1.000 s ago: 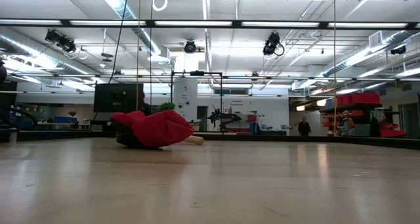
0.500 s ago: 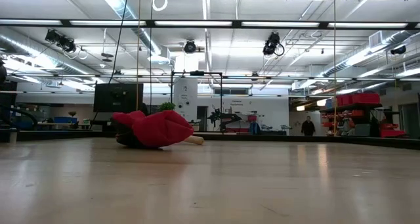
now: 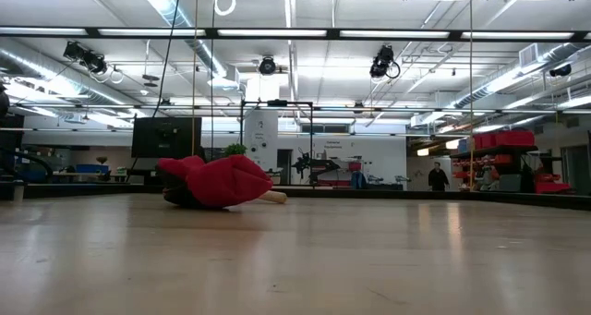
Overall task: Pick & Place Garden tools in Gardening bag
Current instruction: Put the shear scissors into the gardening bag
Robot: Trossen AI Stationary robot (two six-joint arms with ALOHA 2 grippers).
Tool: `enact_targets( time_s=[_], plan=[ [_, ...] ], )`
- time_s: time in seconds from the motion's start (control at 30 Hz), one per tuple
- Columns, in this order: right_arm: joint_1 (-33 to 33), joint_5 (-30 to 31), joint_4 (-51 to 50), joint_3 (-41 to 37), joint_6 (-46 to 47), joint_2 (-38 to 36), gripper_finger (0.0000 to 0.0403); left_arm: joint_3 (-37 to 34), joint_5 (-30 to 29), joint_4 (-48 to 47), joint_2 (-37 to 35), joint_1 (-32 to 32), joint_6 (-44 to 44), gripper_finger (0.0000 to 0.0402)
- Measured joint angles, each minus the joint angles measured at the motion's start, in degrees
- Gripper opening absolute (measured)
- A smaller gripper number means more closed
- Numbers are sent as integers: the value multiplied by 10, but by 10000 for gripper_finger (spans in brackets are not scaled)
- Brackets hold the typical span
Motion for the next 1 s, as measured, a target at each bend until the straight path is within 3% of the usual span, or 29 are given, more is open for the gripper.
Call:
enact_targets(
  time_s=[0.6,1.0],
  plan=[
    [138,-81,45,0,4,0,37,0,0,0,0,0,-2,1],
    [198,-85,76,0,0,0,37,0,0,0,0,0,-2,1]
  ],
)
